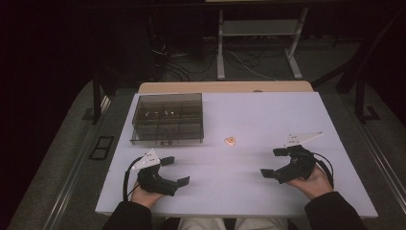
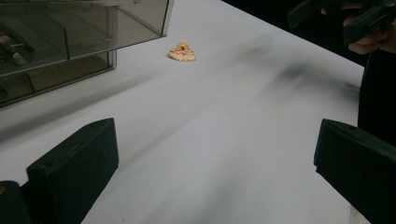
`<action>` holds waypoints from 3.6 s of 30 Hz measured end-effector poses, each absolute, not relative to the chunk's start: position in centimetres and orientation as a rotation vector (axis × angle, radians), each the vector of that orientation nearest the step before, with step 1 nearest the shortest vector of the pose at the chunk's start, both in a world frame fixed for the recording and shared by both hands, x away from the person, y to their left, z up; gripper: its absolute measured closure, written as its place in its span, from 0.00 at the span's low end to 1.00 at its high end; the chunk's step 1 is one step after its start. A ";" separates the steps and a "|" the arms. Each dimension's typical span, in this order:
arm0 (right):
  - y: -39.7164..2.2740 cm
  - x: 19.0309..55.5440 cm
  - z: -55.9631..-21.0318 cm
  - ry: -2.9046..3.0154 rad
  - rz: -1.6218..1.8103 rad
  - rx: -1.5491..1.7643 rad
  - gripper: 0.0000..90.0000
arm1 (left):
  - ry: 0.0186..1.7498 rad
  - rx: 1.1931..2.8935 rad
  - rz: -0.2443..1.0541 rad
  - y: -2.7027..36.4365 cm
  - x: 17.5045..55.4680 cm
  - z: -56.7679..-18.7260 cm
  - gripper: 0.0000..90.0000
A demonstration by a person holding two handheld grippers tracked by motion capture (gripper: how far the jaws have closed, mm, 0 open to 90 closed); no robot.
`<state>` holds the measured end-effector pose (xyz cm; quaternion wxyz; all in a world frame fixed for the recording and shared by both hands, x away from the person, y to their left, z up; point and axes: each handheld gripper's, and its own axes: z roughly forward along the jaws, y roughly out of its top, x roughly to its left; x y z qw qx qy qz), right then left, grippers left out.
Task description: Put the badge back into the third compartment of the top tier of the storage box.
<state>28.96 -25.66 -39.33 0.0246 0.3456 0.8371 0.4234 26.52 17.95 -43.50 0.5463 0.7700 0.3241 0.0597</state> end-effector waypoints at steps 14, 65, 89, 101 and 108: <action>-24.3 30.9 -38.0 2.630 1.327 1.024 0.00 | 0.770 1.812 0.153 17.8 26.6 -43.5 0.00; -20.3 37.0 -37.1 2.685 1.341 0.987 0.00 | 0.779 1.782 0.181 18.2 26.6 -43.3 0.00; -18.9 40.1 -39.2 2.717 1.322 1.036 0.00 | 0.773 1.784 0.175 18.3 26.6 -43.3 0.00; -18.4 41.0 -40.5 2.725 1.335 1.057 0.00 | 0.771 1.784 0.173 18.3 26.6 -43.3 0.00; -18.1 41.3 -41.1 2.724 1.343 1.074 0.00 | 0.772 1.785 0.171 18.3 26.6 -43.4 0.00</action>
